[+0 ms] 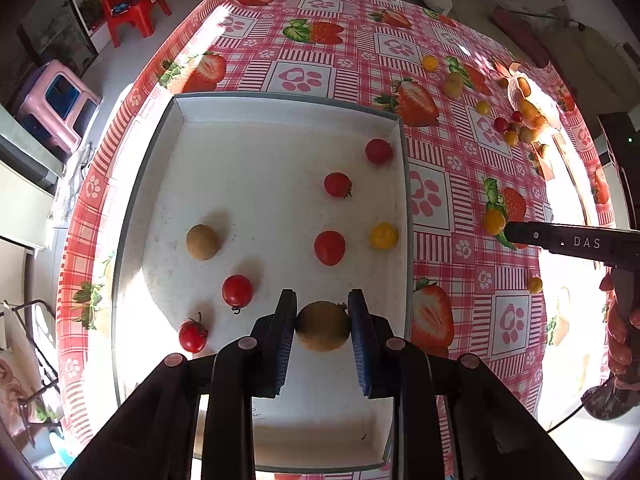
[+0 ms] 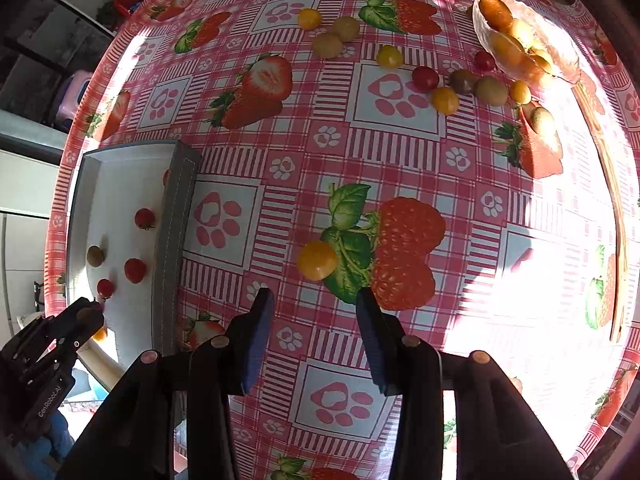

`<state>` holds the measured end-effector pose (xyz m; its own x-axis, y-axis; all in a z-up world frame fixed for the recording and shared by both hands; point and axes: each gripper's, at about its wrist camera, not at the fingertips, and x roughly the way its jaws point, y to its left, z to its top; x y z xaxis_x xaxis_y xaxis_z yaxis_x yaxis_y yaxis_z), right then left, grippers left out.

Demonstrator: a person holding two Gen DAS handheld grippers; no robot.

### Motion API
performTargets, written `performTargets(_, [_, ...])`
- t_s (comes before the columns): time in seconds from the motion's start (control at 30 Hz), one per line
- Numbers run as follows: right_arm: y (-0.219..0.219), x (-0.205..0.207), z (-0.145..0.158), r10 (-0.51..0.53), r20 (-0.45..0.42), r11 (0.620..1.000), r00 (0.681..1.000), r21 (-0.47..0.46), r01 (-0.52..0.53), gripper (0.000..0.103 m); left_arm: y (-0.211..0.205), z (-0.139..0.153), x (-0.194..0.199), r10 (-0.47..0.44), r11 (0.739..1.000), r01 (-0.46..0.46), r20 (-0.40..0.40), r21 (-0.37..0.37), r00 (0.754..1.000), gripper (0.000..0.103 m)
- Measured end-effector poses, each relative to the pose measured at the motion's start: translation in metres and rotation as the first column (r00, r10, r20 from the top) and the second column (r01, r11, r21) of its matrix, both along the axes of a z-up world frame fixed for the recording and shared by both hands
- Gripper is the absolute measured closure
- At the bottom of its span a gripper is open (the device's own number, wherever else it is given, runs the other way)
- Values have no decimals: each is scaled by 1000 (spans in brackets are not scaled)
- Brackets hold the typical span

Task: Organize fruits
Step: 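Lower both fruits into the white tray and open both grippers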

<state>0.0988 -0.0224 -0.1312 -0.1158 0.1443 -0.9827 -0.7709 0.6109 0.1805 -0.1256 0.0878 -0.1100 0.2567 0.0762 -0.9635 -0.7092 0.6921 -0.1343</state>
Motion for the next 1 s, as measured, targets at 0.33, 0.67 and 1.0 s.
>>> performTargets(0.33, [23,-5,-26,18,-10,1000,1000,-19,-19,69,-6,-2,0,-7,1000,7,-12,-7,1000,75])
performTargets(0.67, [32,-12,0,39,-4,998,999,46,-39,76,11,4,-7,27,999,-27,-2,18,1000,75])
performTargets(1.0, [89,-50,31,145,-49,980,988,143,-137,76,65,4,-7,85,994,-85,3,75,996,75])
